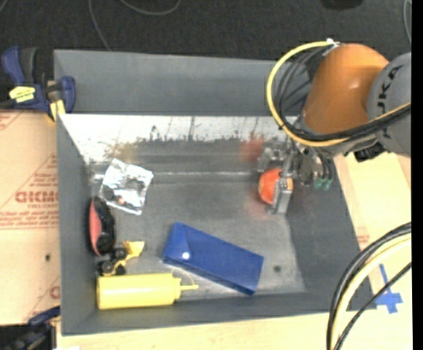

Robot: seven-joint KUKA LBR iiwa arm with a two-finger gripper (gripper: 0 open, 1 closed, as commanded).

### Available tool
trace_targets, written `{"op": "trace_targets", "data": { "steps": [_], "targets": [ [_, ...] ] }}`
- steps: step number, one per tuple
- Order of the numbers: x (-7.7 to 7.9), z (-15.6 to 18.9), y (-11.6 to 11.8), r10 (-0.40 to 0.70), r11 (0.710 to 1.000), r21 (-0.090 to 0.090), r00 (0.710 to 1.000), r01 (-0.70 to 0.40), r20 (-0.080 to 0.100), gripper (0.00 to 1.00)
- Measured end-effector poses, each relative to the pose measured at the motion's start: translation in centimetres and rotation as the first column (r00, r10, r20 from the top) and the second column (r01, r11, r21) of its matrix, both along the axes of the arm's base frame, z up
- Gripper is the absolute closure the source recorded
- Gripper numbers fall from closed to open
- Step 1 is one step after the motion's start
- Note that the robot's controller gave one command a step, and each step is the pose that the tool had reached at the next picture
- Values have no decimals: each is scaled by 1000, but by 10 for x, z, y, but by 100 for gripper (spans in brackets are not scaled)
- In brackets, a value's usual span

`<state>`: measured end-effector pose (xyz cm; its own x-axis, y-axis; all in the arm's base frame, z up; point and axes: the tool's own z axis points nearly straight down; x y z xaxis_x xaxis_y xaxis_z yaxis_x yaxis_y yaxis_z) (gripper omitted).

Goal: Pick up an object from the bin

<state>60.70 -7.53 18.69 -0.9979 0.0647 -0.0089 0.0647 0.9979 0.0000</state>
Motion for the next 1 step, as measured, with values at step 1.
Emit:
{"op": "trace_targets", "data": {
  "steps": [1],
  "targets": [
    [-7, -52, -34, 21, 1000, -2, 1000, -21, 0, 0]
  ]
}}
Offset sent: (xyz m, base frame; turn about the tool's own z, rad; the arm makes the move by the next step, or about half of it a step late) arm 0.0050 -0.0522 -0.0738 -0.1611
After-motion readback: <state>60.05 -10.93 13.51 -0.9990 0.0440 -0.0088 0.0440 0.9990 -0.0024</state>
